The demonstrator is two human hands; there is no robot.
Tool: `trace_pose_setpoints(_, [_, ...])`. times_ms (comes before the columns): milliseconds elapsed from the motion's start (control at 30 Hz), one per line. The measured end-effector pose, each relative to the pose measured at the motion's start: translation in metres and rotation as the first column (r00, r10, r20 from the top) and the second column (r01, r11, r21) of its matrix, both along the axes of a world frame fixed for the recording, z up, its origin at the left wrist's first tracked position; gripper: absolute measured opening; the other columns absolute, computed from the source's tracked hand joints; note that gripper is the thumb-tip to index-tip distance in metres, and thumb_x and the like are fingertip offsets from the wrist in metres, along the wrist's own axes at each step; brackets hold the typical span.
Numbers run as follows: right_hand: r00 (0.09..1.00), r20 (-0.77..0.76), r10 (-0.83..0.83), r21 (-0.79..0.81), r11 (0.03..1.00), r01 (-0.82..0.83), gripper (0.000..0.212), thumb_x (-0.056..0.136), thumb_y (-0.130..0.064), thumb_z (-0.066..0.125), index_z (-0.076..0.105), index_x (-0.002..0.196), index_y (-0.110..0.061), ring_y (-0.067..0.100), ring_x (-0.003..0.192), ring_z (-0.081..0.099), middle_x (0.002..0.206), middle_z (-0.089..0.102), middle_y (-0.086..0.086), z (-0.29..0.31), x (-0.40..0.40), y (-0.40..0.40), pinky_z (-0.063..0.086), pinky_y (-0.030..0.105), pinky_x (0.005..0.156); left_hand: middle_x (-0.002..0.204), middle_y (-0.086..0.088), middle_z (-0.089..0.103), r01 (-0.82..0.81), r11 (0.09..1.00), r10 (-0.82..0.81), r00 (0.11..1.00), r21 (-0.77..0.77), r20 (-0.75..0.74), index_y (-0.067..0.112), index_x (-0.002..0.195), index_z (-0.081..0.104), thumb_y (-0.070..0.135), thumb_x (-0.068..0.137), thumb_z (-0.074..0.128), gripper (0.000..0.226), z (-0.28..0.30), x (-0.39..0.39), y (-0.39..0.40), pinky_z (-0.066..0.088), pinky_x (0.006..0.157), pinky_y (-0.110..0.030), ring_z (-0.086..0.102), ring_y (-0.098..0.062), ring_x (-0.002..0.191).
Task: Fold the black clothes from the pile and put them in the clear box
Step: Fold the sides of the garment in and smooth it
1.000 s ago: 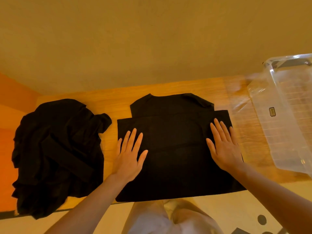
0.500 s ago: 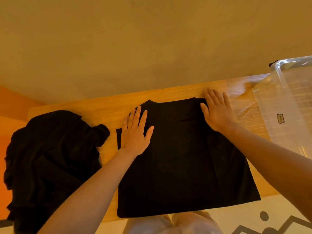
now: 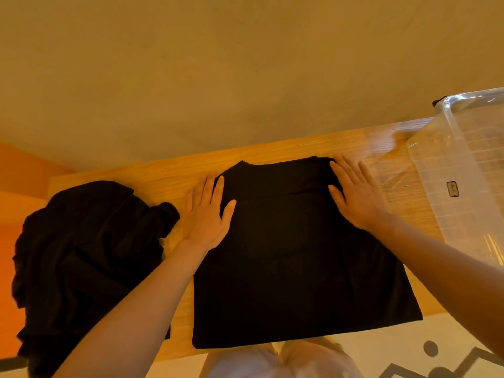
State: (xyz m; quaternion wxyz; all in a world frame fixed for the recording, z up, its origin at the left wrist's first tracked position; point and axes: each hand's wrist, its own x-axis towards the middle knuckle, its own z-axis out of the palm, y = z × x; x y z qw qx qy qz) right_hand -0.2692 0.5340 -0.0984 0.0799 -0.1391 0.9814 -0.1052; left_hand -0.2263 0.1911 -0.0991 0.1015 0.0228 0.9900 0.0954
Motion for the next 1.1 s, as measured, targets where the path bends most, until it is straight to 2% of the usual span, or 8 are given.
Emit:
trace_pose_setpoints(200, [0.996, -0.001, -0.094, 0.032, 0.995, 0.094, 0.042, 0.098, -0.025, 0.046, 0.047, 0.135, -0.006, 0.034, 0.133, 0.039, 0.145, 0.042, 0.013, 0.017, 0.016, 0.056, 0.027, 0.048, 0.110, 0.143, -0.009, 0.044, 0.016, 0.998, -0.023, 0.992, -0.055, -0.121, 0.011, 0.130, 0.052, 0.031, 0.096, 0.049, 0.039, 0.010, 0.027, -0.036, 0.030, 0.101, -0.048, 0.043, -0.027, 0.129])
trace_pose_setpoints(300, [0.990, -0.008, -0.144, 0.025, 0.989, 0.144, 0.027, 0.091, -0.014, 0.059, 0.059, 0.114, -0.001, 0.041, 0.111, 0.052, 0.124, 0.055, 0.018, 0.021, 0.020, 0.069, 0.041, 0.050, 0.091, 0.135, -0.010, 0.050, -0.011, 0.998, 0.001, 0.988, -0.069, -0.152, 0.011, 0.119, 0.059, 0.023, 0.092, 0.057, 0.030, 0.012, 0.035, -0.044, 0.031, 0.097, -0.048, 0.049, -0.028, 0.121])
trace_pose_setpoints(433, [0.949, 0.118, -0.294, -0.146, 0.940, 0.309, 0.013, 0.086, -0.005, 0.067, 0.062, 0.096, 0.001, 0.035, 0.103, 0.052, 0.111, 0.054, 0.017, 0.027, 0.011, 0.066, 0.043, 0.038, 0.086, 0.119, -0.004, 0.056, -0.112, 0.993, 0.116, 0.984, 0.042, -0.132, 0.017, 0.103, 0.063, 0.018, 0.088, 0.064, 0.015, 0.017, 0.030, -0.039, 0.026, 0.093, -0.041, 0.049, -0.024, 0.115])
trace_pose_setpoints(600, [0.844, 0.372, -0.386, -0.243, 0.837, 0.490, 0.025, 0.085, -0.012, 0.069, 0.053, 0.106, -0.011, 0.024, 0.087, 0.057, 0.096, 0.057, 0.008, 0.031, -0.002, 0.050, 0.040, 0.025, 0.060, 0.107, 0.004, 0.060, -0.266, 0.953, 0.267, 0.964, 0.147, 0.010, 0.022, 0.108, 0.058, 0.020, 0.090, 0.061, 0.019, 0.027, 0.017, -0.031, 0.021, 0.089, -0.035, 0.054, -0.019, 0.105])
trace_pose_setpoints(667, [0.811, 0.414, -0.413, -0.248, 0.806, 0.537, 0.036, 0.085, -0.015, 0.070, 0.052, 0.116, -0.011, 0.023, 0.088, 0.056, 0.099, 0.058, 0.008, 0.031, -0.003, 0.047, 0.044, 0.028, 0.067, 0.106, 0.004, 0.062, -0.312, 0.943, 0.309, 0.950, 0.117, 0.046, 0.021, 0.114, 0.059, 0.024, 0.091, 0.061, 0.023, 0.033, 0.016, -0.032, 0.022, 0.089, -0.036, 0.055, -0.020, 0.105])
trace_pose_setpoints(800, [0.801, 0.390, -0.454, -0.243, 0.789, 0.565, 0.026, 0.089, -0.019, 0.067, 0.064, 0.112, -0.008, 0.025, 0.097, 0.058, 0.105, 0.064, 0.011, 0.034, -0.002, 0.049, 0.048, 0.036, 0.082, 0.084, 0.005, 0.058, -0.301, 0.953, 0.300, 0.951, 0.015, 0.073, 0.023, 0.100, 0.065, 0.032, 0.095, 0.056, 0.014, 0.043, 0.018, -0.034, 0.024, 0.086, -0.037, 0.057, -0.024, 0.097])
trace_pose_setpoints(1000, [0.748, 0.426, -0.509, -0.398, 0.637, 0.660, 0.022, 0.089, -0.019, 0.067, 0.064, 0.110, -0.013, 0.022, 0.096, 0.059, 0.102, 0.063, 0.005, 0.041, 0.008, 0.056, 0.046, 0.032, 0.078, 0.089, 0.002, 0.063, -0.355, 0.923, 0.358, 0.934, 0.150, 0.010, 0.018, 0.106, 0.067, 0.037, 0.093, 0.059, 0.024, 0.050, 0.022, -0.042, 0.022, 0.084, -0.032, 0.058, -0.022, 0.093])
trace_pose_setpoints(1100, [0.728, 0.441, -0.524, -0.392, 0.617, 0.682, 0.028, 0.085, -0.021, 0.071, 0.062, 0.111, -0.016, 0.020, 0.093, 0.058, 0.101, 0.061, 0.004, 0.044, 0.013, 0.059, 0.046, 0.033, 0.078, 0.095, -0.002, 0.067, -0.382, 0.902, 0.386, 0.922, 0.200, 0.023, 0.017, 0.107, 0.068, 0.035, 0.092, 0.060, 0.024, 0.050, 0.023, -0.046, 0.029, 0.096, -0.037, 0.060, -0.022, 0.096])
